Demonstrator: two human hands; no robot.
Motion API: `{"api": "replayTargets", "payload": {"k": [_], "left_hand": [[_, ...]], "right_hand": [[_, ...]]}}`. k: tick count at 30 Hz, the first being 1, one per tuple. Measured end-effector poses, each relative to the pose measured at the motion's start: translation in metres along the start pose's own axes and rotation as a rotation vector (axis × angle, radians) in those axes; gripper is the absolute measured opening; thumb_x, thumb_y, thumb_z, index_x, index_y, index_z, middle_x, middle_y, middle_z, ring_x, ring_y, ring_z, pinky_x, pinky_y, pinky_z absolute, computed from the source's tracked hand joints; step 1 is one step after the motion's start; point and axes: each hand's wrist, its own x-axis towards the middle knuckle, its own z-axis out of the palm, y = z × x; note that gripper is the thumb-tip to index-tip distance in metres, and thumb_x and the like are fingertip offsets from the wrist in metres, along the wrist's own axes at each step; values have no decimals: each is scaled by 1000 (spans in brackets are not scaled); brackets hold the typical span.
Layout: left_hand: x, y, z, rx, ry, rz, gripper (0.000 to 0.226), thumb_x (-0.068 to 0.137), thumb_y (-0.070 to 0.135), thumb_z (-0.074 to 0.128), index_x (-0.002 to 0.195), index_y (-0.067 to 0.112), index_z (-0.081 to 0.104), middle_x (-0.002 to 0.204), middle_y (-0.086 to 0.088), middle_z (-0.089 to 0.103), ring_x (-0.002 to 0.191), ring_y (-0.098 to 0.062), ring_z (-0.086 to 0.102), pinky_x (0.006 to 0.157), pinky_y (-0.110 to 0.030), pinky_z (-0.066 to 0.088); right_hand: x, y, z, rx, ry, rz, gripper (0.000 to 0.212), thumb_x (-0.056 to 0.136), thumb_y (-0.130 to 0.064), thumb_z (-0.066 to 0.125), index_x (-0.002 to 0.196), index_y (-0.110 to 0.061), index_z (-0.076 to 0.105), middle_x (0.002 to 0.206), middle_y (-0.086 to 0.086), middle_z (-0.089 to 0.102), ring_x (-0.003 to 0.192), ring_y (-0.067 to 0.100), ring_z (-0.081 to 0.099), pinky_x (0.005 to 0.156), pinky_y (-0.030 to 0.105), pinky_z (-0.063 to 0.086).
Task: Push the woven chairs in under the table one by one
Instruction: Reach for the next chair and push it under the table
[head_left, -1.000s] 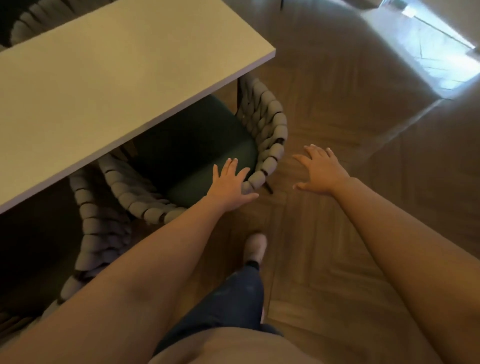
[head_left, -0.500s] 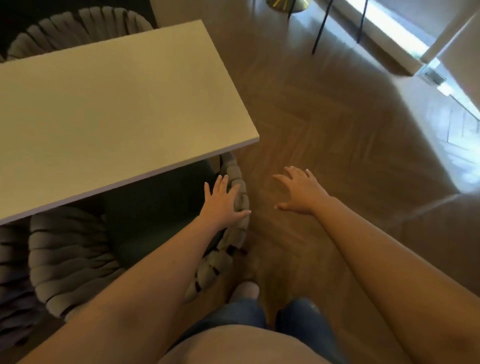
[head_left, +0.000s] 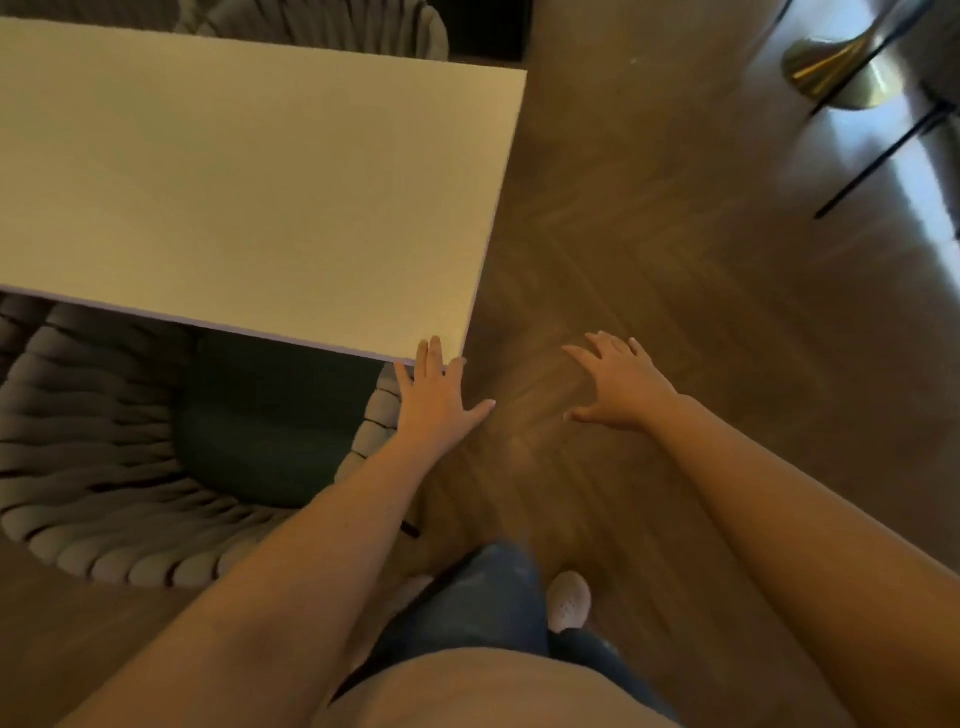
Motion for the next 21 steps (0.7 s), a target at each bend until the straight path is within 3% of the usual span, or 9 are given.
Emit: {"api": "replayTargets", "payload": {"k": [9,21], "left_hand": [[97,54,-43,-14,81,-233,82,86,73,40,151,25,22,162,-11,0,149,-31,-6,116,-58,-1],[340,109,-126,-74,84,-385,87,87,72,41,154,26,11,162,-12,-7,148,-32,-11,116,-60,-4]], "right_hand": [[118,88,-71,-40,23,-239,95,83,-60,61,155,-27,9,162,10,10,150,26,5,121,49,8],[341,219,-207,-125,-21,-350,96,82,-60,63,155,-28,9,162,10,11,150,25,5,121,46,6]]}}
